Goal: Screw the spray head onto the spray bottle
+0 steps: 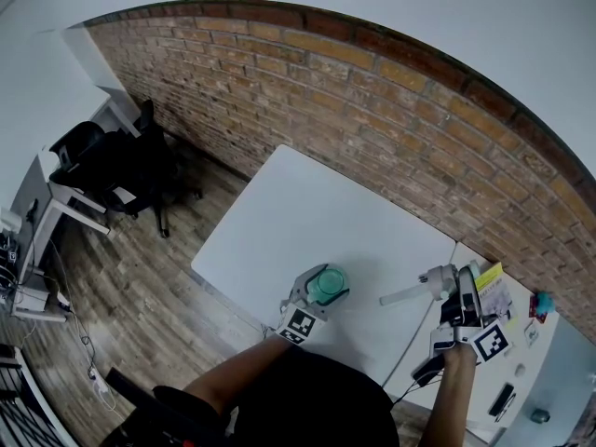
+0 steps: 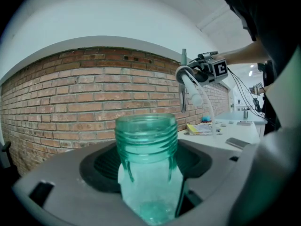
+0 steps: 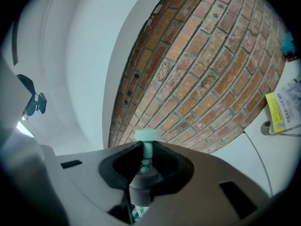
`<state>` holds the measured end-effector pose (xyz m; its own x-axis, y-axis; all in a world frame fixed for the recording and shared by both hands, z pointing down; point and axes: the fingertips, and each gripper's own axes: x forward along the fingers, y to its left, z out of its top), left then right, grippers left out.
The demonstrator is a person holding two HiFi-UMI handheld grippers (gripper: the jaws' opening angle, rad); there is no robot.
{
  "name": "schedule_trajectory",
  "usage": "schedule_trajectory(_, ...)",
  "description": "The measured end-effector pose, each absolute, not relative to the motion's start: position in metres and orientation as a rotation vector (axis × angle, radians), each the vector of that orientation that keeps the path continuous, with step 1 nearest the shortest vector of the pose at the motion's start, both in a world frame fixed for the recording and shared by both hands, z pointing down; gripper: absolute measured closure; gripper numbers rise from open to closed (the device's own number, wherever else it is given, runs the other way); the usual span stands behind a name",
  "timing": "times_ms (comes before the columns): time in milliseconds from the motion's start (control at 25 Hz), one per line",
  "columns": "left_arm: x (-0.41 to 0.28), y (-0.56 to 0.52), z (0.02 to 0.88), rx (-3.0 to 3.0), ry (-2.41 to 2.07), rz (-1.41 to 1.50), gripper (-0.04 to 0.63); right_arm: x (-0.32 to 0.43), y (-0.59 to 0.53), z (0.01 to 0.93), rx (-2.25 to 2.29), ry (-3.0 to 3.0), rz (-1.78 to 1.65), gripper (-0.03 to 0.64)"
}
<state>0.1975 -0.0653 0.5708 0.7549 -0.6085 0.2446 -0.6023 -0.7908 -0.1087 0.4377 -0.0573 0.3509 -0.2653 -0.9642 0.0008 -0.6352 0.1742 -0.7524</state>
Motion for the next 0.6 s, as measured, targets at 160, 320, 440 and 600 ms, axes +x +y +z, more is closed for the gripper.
schedule_trajectory(160, 0.198, -0.066, 0.566, -2.914, 1.000, -0.409, 0.270, 0.439, -0.059, 0.341, -1.498, 1.975, -0.865, 0.551)
schedule_trajectory(320, 0.195, -0.063, 0.582, -2.941, 1.016, -0.443, 0.270, 0.437, -0.062, 0.329, -1.486, 1.979, -0.834, 0.551)
schedule_trajectory(440, 0.196, -0.064, 0.579, -2.925, 1.016, -0.427, 0.270, 0.435, -0.064, 0.323, -1.476, 1.986, -0.823, 0.551)
schedule_trajectory(600, 0.196, -0.063, 0.580, -2.925, 1.016, -0.428, 0.270, 0.429, -0.067, 0.316, -1.463, 2.010, -0.815, 0.551)
